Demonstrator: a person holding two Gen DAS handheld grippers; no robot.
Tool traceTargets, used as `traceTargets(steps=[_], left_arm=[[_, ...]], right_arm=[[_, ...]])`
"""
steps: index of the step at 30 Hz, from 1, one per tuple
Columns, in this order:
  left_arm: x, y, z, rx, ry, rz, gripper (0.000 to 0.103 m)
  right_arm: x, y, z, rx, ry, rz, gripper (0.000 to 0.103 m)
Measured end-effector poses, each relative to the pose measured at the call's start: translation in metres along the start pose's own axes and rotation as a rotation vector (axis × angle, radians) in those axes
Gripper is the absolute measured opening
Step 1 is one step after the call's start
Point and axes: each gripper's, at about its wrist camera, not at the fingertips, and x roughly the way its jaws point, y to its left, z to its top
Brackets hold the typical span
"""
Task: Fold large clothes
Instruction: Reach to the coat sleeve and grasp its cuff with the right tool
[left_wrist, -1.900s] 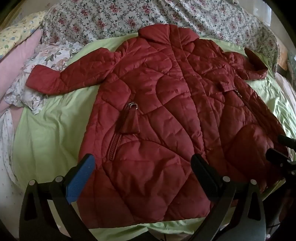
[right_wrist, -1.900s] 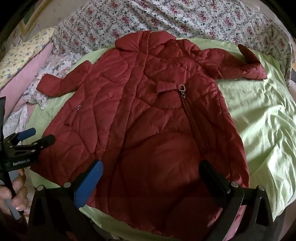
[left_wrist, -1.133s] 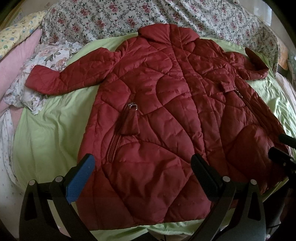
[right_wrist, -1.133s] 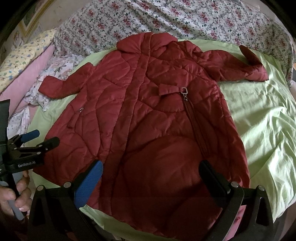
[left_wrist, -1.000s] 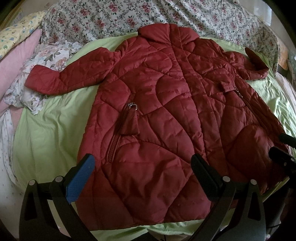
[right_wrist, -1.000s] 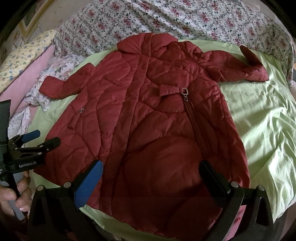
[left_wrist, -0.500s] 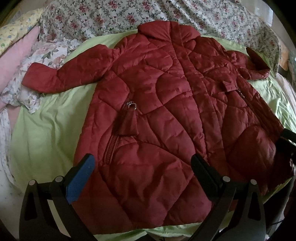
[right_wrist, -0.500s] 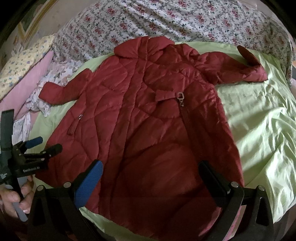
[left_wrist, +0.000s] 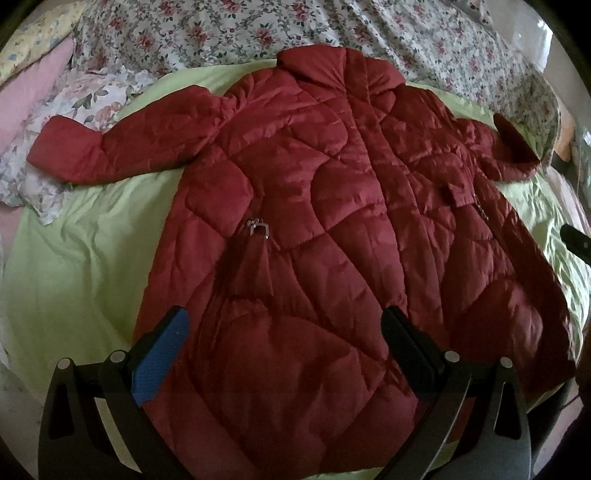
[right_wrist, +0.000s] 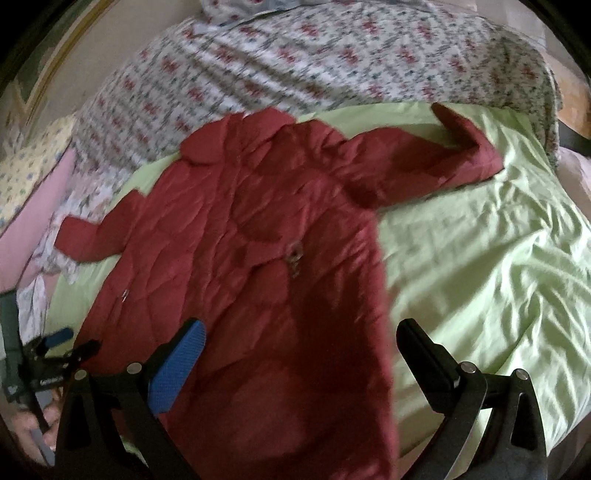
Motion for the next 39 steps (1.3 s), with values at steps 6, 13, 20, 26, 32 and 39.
traceTargets(steps=[6,13,20,26,32,39], left_arm=[[0.006,0.003,0.017,0.001,-0.008,-0.026,0.103],[0.009,0.01,0.039,-0.027,-0.04,-0.034,0.103],[0.017,0.015,0.056,-0.041,-0.054,-0.057,0.103],[0.029,0.012,0.066,-0.038,-0.045,-0.064,0.103],[0.035,0.01,0.069,-0.031,-0.043,-0.071,0.103],[0.033,0.012,0.069,-0.043,-0.051,-0.082,0.103]], right_arm=[[0.003,-0.034,0.029,0.035,-0.065,-0.042,0.103],[0.013,-0.079,0.07,0.079,-0.128,-0.12,0.103],[0.037,-0.132,0.127,0.1,-0.163,-0.239,0.101],[0.067,-0.176,0.176,0.126,-0.154,-0.343,0.085],[0.102,-0.211,0.198,0.159,-0.088,-0.417,0.036],[0.093,-0.201,0.184,0.18,-0.125,-0.285,0.015]])
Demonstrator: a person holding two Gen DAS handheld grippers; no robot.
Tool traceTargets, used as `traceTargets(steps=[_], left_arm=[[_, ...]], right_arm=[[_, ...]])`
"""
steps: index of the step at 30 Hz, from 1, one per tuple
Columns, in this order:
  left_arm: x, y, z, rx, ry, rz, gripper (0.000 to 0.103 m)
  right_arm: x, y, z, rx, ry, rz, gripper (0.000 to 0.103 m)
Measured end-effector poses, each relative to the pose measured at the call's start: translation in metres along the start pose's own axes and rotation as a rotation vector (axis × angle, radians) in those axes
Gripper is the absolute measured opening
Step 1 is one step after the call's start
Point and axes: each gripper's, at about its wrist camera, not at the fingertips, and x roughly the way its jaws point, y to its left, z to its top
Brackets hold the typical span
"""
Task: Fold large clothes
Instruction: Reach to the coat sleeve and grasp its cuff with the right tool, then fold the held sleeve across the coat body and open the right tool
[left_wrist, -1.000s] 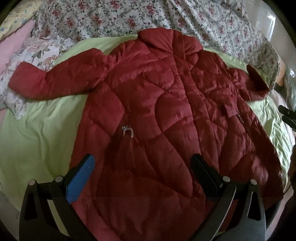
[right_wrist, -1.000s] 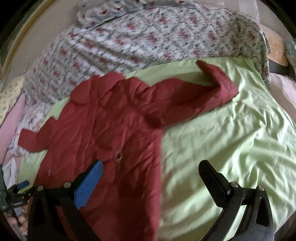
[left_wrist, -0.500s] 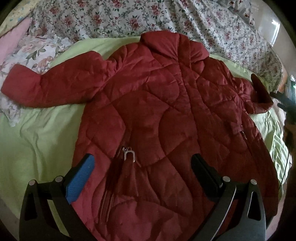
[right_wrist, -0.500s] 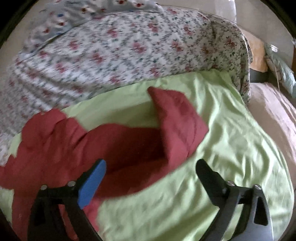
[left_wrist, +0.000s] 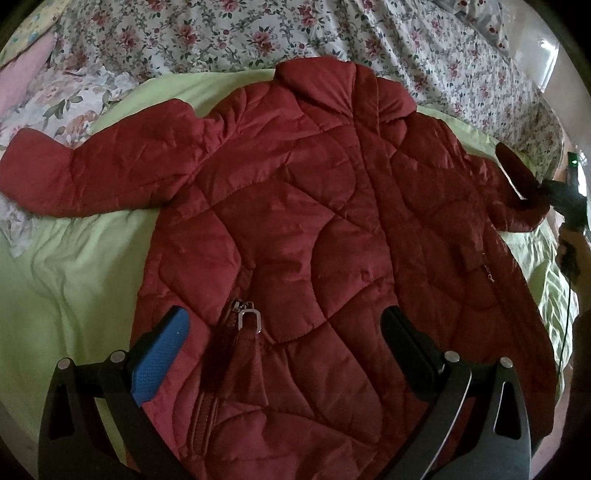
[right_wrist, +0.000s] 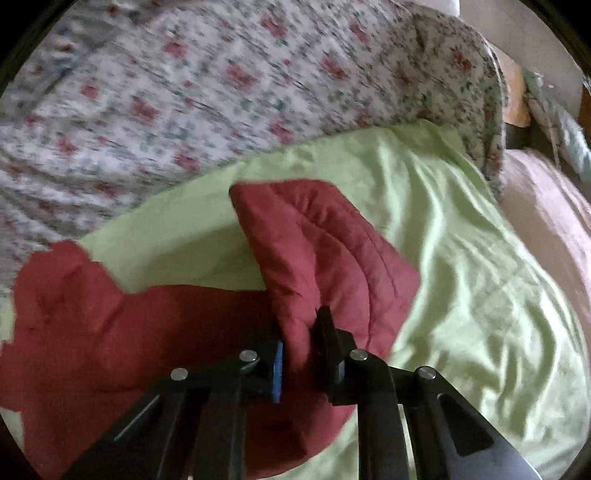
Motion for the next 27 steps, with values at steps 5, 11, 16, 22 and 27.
traceTargets(steps=[5,11,16,22,27], left_arm=[[-0.001,0.0,-0.002,-0.008,-0.004,-0.023,0.103],[-0.001,0.005,-0.003,-0.036,-0.003,-0.079,0.103],[0.0,0.021,-0.003,-0.078,0.006,-0.124,0.103],[0.007,0.051,0.006,-0.17,0.02,-0.258,0.103],[0.027,0.074,0.028,-0.238,0.028,-0.374,0.103]], right_arm=[[-0.043,0.043,-0.015,-0.062,-0.059,0.154,0.015],[-0.082,0.124,-0.041,-0.188,-0.109,0.346,0.015],[-0.091,0.199,-0.071,-0.325,-0.099,0.508,0.015],[-0.075,0.276,-0.112,-0.484,-0.045,0.601,0.015],[-0.049,0.309,-0.154,-0.573,0.023,0.613,0.015]])
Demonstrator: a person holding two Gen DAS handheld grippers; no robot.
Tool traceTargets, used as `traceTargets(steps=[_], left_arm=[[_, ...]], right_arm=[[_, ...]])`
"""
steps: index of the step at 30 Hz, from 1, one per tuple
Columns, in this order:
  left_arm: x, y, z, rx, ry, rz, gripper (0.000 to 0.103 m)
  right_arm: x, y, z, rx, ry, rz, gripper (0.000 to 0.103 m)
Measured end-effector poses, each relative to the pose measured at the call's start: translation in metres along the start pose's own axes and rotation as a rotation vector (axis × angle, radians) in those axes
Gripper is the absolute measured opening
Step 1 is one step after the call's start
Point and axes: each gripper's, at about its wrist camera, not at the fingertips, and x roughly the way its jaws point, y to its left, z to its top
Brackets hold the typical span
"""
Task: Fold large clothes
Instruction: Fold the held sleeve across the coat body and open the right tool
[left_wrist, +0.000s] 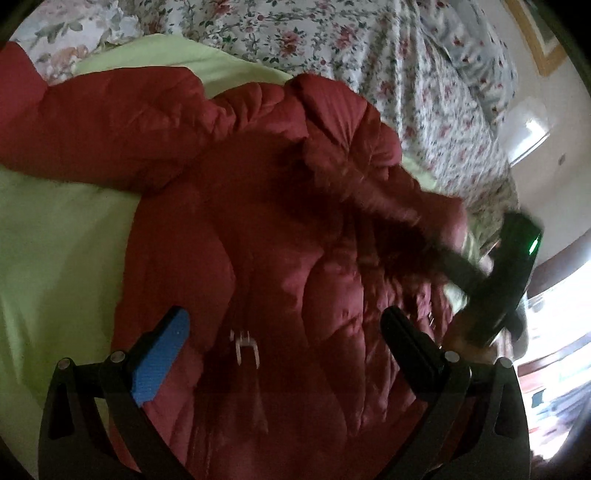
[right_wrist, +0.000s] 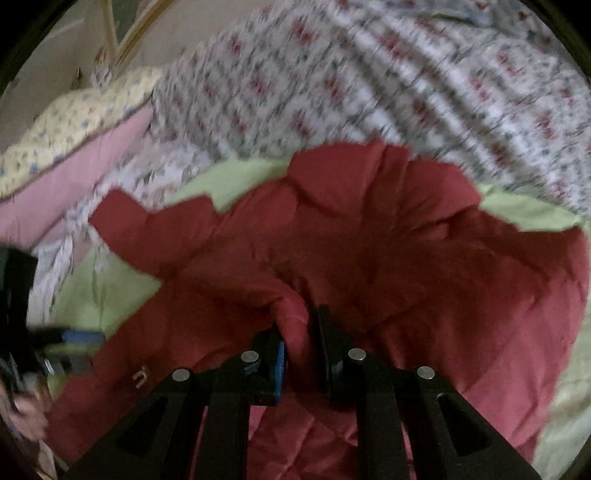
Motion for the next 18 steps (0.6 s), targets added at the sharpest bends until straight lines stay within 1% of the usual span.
traceTargets(steps=[3,5,7,9,12,13,14,16,17,18], left_arm=[[0.017,0.007,0.022,-0.037,0.022,-0.05,0.103],[0.032,0.01,0.041,-0.061,0.033,-0.089,0.103],[0.046,0.011,0.056,-0.079,0.045,-0.109,0.103],[0.06,0.009,0.072,-0.088,0.048,-0.108,0.103],[0.079,0.005,0.088,-0.076,0.06,-0.104,0.103],[0.086,0.002,0.094,-0.065,0.06,-0.098,0.093],[0.089,0.003,0.096,-0.056,0.059,-0.088,0.062],[0.101,0.0,0.102,-0.025,0.085,-0.05,0.02],[0.104,0.001,0.103,-0.021,0.09,-0.052,0.019],[0.104,-0.001,0.104,-0.01,0.08,-0.047,0.016]], right_arm=[[0.018,0.004,-0.009,-0.013,0.039,0.015,0.015],[0.024,0.005,-0.011,-0.015,0.044,0.024,0.017],[0.028,0.006,-0.01,-0.013,0.043,0.028,0.019],[0.029,0.006,-0.008,-0.009,0.042,0.032,0.019],[0.03,0.005,-0.006,-0.004,0.043,0.035,0.02],[0.03,0.005,-0.006,-0.003,0.044,0.037,0.02],[0.03,0.005,-0.006,-0.001,0.042,0.038,0.02],[0.03,0.004,-0.006,0.003,0.05,0.04,0.022],[0.029,0.004,-0.006,0.007,0.059,0.042,0.026],[0.028,0.004,-0.007,0.016,0.069,0.038,0.029]])
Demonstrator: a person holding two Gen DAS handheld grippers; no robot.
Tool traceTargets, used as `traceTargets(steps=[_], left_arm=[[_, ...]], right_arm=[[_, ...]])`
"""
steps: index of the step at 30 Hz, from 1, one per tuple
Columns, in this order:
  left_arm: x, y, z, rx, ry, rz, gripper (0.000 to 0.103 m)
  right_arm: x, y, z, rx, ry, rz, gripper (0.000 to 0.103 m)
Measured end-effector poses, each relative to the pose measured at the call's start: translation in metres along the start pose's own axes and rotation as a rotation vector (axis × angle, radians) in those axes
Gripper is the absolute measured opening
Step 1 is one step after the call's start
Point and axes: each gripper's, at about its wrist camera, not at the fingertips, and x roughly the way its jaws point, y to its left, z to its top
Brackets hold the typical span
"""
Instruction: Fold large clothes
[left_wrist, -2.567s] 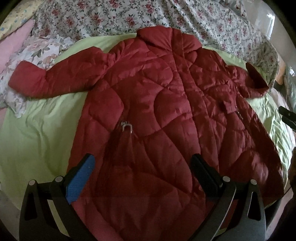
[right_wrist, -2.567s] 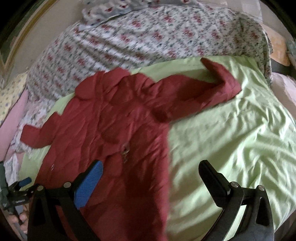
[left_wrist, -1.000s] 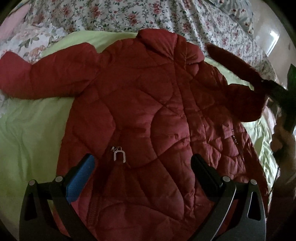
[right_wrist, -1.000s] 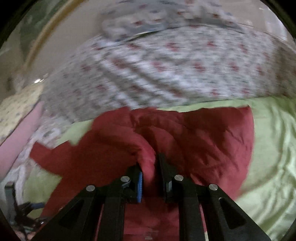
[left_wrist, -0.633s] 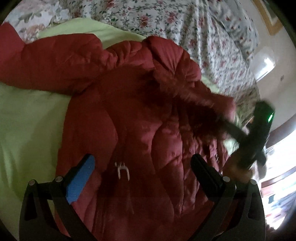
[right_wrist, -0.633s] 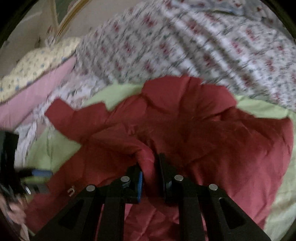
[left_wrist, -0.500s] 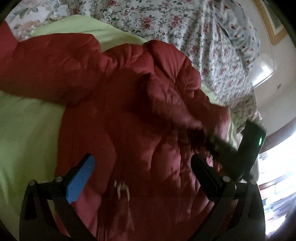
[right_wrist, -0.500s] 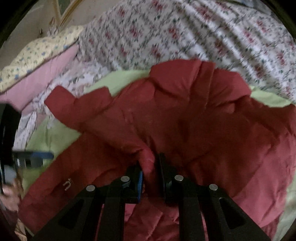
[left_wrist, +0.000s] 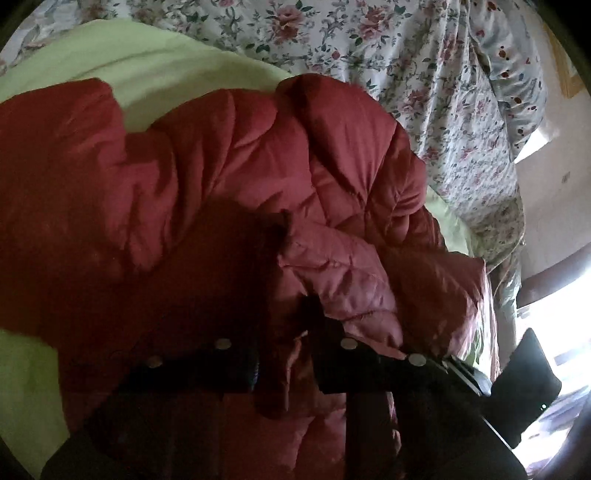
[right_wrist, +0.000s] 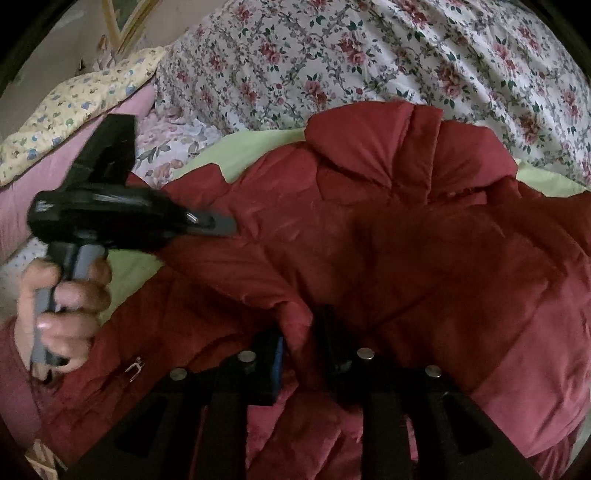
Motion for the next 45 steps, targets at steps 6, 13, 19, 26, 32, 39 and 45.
traceTargets(steps=[6,13,19,26,32,39,45], left_arm=[[-0.024,0.001,0.0,0.088,-0.131,0.196,0.01],[-0.025,-0.003,-0.009,0.187,-0.177,0.345,0.011],[-0.064,-0.018,-0.024,0.187,-0.29,0.376,0.014],[-0.04,-0.049,-0.037,0.298,-0.231,0.308,0.014],[0.017,-0.025,-0.042,0.269,-0.14,0.395,0.015],[0.006,-0.007,-0.044,0.197,-0.137,0.279,0.019],[-0.043,0.018,-0.057,0.115,-0.223,0.277,0.054]], right_arm=[[-0.041,-0.008,-0.014,0.054,-0.038,-0.018,0.057],[-0.068,-0.066,-0.012,0.189,-0.102,-0.218,0.059],[-0.018,-0.097,-0.023,0.242,0.033,-0.275,0.057],[-0.015,-0.095,-0.025,0.234,0.034,-0.297,0.058],[-0.011,-0.096,-0.025,0.23,0.041,-0.305,0.058],[-0.012,-0.091,-0.026,0.22,0.035,-0.321,0.058],[-0.049,-0.082,-0.028,0.292,-0.025,-0.238,0.06]])
